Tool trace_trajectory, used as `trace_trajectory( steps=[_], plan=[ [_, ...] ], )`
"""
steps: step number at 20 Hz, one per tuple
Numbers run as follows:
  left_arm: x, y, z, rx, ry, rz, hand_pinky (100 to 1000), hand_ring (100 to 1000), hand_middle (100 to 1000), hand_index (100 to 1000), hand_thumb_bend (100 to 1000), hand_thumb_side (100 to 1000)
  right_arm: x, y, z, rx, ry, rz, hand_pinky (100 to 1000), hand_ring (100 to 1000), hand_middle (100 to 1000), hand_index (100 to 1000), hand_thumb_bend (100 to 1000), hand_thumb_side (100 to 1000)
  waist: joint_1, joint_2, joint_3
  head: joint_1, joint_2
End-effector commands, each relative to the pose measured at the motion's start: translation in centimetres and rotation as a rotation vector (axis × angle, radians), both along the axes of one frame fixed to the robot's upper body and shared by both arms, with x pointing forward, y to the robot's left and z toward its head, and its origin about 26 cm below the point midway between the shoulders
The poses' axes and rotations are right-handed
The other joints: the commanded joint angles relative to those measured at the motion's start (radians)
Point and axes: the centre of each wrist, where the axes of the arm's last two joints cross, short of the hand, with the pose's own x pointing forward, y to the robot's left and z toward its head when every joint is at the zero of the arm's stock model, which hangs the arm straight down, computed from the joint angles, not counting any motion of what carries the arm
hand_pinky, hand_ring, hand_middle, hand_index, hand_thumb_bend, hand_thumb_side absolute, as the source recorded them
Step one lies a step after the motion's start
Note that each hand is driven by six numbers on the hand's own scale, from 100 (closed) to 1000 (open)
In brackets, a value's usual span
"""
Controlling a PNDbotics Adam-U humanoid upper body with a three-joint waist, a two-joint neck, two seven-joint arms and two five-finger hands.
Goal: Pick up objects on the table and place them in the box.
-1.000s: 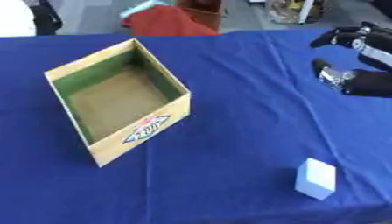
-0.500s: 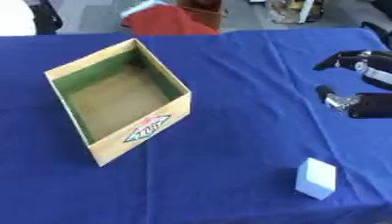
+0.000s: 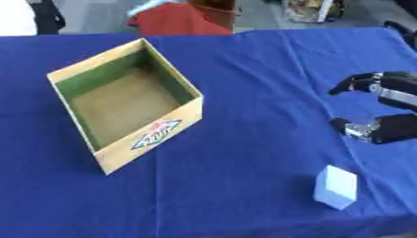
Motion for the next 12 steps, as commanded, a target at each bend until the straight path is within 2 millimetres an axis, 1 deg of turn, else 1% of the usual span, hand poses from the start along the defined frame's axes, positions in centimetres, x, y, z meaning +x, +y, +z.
trace_trajectory(
  steps=[1, 11, 12],
  plan=[
    [-0.17, 0.24, 0.84, 0.032, -0.018, -0.006, 591, 813, 678, 733, 173, 939, 0.09, -0.59, 1.15, -0.045, 0.024, 0.011, 928, 903, 867, 929, 253, 758, -0.002, -0.016, -0.005, 0.006, 0.011],
    [-0.22, 0.22, 0.74, 0.04, -0.008, -0.013, 591, 813, 678, 733, 173, 939, 0.26, -0.74, 0.37, -0.057, 0.128, 0.059, 926, 902, 872, 940, 286, 742, -0.004, -0.024, -0.016, 0.012, 0.017],
    [-0.23, 0.21, 0.71, 0.04, -0.006, -0.014, 591, 813, 679, 733, 173, 939, 0.27, -0.76, 0.34, -0.06, 0.137, 0.063, 927, 903, 874, 940, 295, 722, -0.005, -0.025, -0.018, 0.012, 0.018]
  ],
)
